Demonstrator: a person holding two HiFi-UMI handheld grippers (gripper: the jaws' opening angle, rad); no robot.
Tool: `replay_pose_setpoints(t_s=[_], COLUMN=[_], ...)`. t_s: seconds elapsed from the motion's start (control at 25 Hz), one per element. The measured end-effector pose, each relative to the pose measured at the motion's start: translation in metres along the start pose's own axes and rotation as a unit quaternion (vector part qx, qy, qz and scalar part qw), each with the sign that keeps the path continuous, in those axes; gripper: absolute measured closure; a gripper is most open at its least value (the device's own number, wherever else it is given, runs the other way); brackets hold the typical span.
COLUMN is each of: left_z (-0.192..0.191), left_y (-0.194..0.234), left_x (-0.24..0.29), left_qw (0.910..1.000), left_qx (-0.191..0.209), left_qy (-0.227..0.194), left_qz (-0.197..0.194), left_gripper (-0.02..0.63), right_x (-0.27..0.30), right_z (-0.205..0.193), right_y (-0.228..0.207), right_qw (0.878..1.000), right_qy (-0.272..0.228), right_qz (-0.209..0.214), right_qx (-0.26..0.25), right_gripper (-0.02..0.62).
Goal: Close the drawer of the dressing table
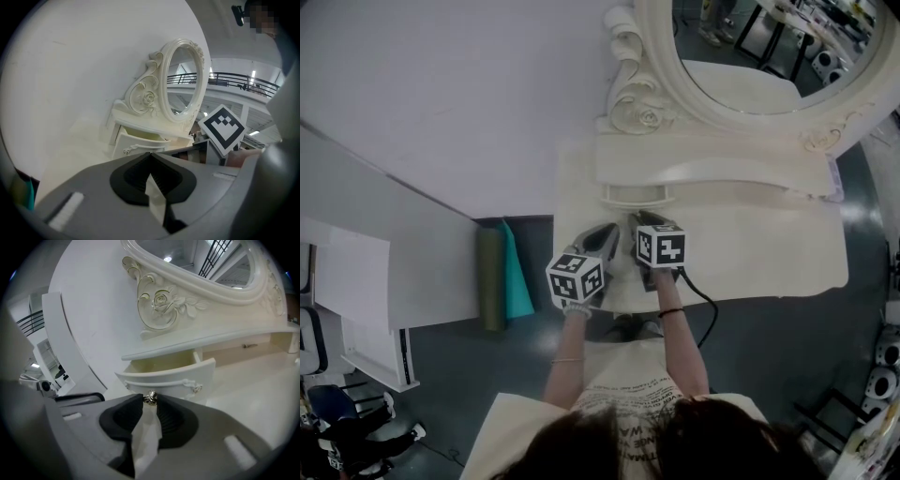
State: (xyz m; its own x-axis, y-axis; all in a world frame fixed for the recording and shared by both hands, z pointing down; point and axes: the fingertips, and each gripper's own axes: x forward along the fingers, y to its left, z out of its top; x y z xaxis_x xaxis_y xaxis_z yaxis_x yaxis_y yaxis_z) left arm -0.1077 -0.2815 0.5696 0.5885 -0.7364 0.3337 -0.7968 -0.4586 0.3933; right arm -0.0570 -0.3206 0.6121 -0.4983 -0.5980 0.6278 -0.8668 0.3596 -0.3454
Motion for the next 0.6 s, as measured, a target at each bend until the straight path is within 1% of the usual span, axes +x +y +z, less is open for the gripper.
replay_pose_setpoints(t_s=[0.6], left_z=[0.0008], left_y=[-0.0001], left_x=[0.0037], left_qw=[1.0], left_qx=[-0.001], left_qy=[0.002], left_qz=[-0.007], left_gripper=[0.604], right_x=[-0.0011], right_z=[-0.0005], right_y=[-0.0011], right_qw=[1.0], right_qy=[0.008], right_qz=[0.003], right_qx=[0.004], right_gripper=[0.497])
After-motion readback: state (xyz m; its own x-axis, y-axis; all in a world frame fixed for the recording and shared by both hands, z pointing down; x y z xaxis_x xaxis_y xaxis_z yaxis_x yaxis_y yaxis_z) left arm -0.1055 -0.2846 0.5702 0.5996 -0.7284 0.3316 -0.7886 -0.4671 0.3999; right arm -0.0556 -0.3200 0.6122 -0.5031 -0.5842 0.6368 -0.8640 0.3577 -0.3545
